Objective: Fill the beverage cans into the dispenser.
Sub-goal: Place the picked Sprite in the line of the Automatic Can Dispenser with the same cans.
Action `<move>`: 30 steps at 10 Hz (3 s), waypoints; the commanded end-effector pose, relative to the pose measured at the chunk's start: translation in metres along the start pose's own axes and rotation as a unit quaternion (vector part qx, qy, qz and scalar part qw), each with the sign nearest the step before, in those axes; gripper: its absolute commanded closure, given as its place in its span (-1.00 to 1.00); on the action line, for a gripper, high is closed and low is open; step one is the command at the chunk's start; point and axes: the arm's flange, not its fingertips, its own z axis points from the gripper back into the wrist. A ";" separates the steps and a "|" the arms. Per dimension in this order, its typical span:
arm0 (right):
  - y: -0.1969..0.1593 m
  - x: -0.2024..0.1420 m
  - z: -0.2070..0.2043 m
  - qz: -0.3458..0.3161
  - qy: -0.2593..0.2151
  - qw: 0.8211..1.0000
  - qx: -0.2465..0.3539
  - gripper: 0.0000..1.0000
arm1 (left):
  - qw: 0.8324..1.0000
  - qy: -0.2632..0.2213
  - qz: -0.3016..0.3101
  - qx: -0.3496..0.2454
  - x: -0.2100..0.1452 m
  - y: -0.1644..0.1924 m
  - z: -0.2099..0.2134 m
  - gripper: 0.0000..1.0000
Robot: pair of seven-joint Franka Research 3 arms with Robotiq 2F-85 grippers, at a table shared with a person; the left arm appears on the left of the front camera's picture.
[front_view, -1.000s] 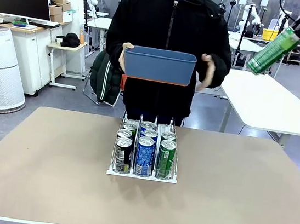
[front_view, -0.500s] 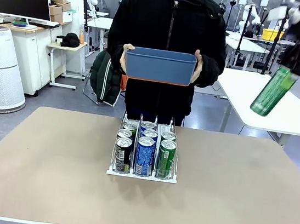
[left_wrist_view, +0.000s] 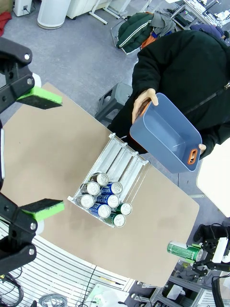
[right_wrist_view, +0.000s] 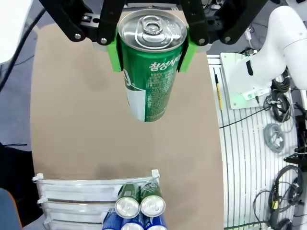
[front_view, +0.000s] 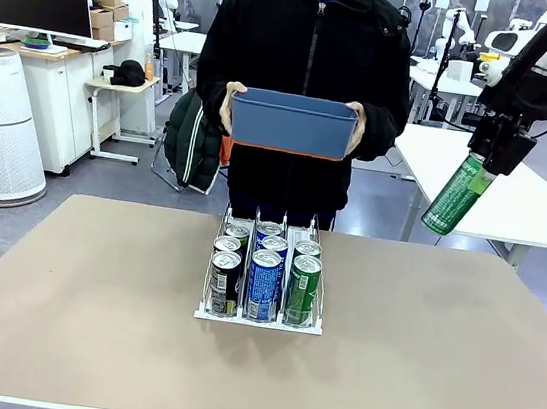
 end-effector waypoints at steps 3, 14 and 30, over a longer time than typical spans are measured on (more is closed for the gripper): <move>0.002 -0.002 0.015 0.002 0.003 1.000 0.011 -0.15 | 1.000 -0.002 0.001 0.002 -0.001 0.001 -0.001 -1.00; 0.116 0.036 -0.064 -0.160 -0.046 0.985 -0.034 -0.15 | 1.000 -0.002 0.001 0.002 -0.001 0.001 -0.001 -1.00; 0.107 0.107 -0.193 -0.091 0.010 0.994 -0.052 -0.15 | 1.000 -0.002 0.001 0.002 -0.001 0.001 -0.001 -1.00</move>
